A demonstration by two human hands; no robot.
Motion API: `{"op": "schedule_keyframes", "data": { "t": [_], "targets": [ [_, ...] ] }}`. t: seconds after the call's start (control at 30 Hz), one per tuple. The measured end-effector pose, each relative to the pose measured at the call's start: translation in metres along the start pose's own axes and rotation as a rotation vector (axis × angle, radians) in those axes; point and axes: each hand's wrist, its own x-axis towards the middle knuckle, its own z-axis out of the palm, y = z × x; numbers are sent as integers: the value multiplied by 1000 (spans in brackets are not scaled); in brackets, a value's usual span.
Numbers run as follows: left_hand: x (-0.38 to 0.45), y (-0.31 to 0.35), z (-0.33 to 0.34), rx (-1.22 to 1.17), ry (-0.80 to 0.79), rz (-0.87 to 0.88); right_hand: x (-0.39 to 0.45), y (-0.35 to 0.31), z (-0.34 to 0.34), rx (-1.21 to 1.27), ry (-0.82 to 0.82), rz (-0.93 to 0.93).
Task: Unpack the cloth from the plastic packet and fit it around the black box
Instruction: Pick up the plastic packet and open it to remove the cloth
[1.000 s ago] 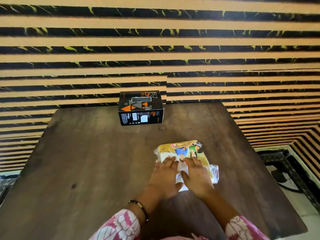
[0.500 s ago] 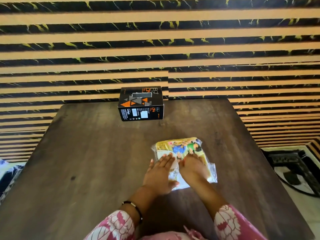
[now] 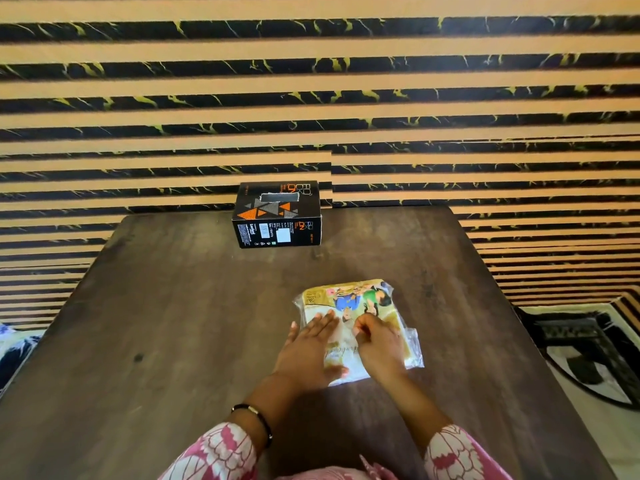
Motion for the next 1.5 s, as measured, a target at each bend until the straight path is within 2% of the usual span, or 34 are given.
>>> {"op": "schedule_keyframes", "data": {
  "t": [0.1, 0.23, 0.4, 0.5, 0.6, 0.7, 0.8, 0.87, 1.0, 1.17, 1.27, 1.4, 1.5],
  "targets": [
    [2, -2, 0, 4, 9, -8, -11, 6, -13, 357, -10, -19],
    [0, -4, -3, 42, 12, -46, -31, 13, -27, 502, -68, -86],
    [8, -9, -17, 126, 51, -140, -43, 22, -40, 279, -213, -201],
    [7, -7, -20, 182, 13, -142, -46, 27, -38, 143, -260, -217],
    [-1, 0, -18, 149, -16, -100, -44, 31, -31, 74, -214, -243],
    [-10, 11, -19, 19, 103, -80, -41, 32, -34, 45, -168, -249],
    [-19, 20, -20, 61, 234, -67, -41, 36, -35, 9, -173, -245],
    [-25, 25, -19, 58, 269, -54, -43, 38, -32, -17, -194, -244],
    [-31, 35, -17, -101, 304, -57, -48, 38, -28, -28, -198, -232],
    [-33, 45, -25, -167, 384, -28, -58, 28, -29, -122, -76, -398],
    [-33, 49, -31, -200, 429, -22, -57, 20, -22, -40, -62, -456],
    [-36, 51, -34, -236, 445, 11, -59, 24, -16, 187, -142, -301],
    [-37, 51, -34, -241, 449, 21, -60, 27, -17, 288, -121, -217]
  ]
}}
